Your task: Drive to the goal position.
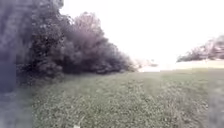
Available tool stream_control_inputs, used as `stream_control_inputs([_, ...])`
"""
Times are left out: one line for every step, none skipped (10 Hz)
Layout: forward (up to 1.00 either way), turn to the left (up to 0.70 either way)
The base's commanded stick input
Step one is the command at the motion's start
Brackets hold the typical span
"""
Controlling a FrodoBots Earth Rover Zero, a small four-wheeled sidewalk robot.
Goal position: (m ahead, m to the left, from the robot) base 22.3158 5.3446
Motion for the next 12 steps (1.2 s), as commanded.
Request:
stream_control_inputs([0.70,-0.35])
stream_control_inputs([0.70,-0.35])
stream_control_inputs([0.70,-0.35])
stream_control_inputs([0.70,-0.35])
stream_control_inputs([0.70,-0.35])
stream_control_inputs([0.70,-0.35])
stream_control_inputs([0.70,-0.35])
stream_control_inputs([0.70,-0.22])
stream_control_inputs([0.70,0.00])
stream_control_inputs([0.70,0.00])
stream_control_inputs([0.70,0.00])
stream_control_inputs([0.70,0.00])
